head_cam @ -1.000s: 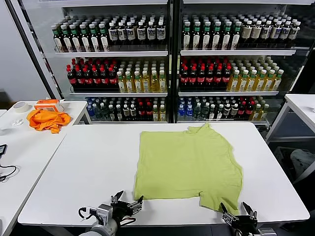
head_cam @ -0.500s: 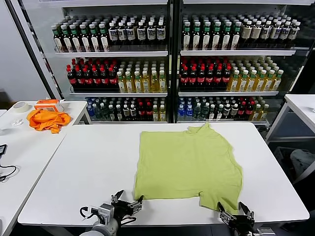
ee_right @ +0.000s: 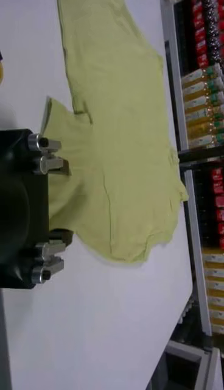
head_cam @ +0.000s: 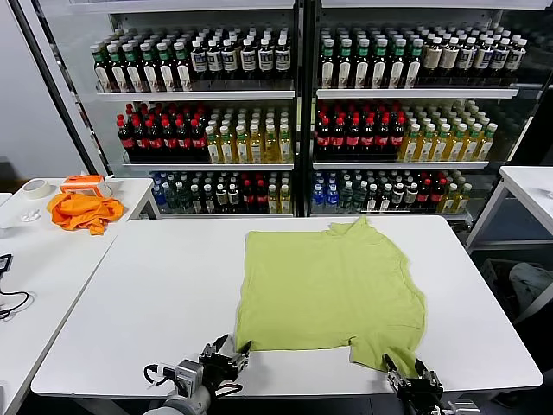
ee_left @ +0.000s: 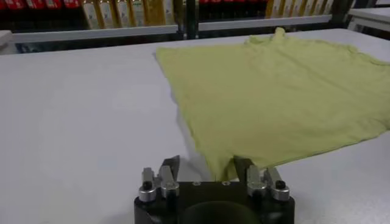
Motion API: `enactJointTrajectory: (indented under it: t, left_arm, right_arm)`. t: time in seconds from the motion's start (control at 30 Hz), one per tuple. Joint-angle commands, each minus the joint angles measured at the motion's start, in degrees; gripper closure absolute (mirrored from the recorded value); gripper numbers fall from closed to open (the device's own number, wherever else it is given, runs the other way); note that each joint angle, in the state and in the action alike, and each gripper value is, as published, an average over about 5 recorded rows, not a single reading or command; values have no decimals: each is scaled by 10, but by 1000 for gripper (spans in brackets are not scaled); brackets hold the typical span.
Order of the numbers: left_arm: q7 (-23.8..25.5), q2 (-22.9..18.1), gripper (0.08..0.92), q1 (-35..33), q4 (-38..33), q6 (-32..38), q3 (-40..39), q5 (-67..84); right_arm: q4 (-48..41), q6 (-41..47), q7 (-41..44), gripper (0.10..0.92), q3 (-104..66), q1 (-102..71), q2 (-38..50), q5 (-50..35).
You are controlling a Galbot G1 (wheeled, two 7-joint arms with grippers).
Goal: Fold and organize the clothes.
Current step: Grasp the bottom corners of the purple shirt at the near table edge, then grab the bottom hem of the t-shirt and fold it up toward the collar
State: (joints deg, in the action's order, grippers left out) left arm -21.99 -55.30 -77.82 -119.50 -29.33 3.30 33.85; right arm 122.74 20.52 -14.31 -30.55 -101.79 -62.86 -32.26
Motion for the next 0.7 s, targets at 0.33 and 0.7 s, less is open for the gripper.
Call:
enactJointTrajectory:
  t: [0.33, 0.7]
  left_arm:
    - [11, -9, 784, 3, 12, 1, 0, -4]
    - [34, 3, 914, -3, -10, 16, 32, 8]
  right_arm:
    - [-2, 5, 3, 897, -2, 7, 6, -3]
    - [52, -16, 23, 916, -22, -12, 22, -49]
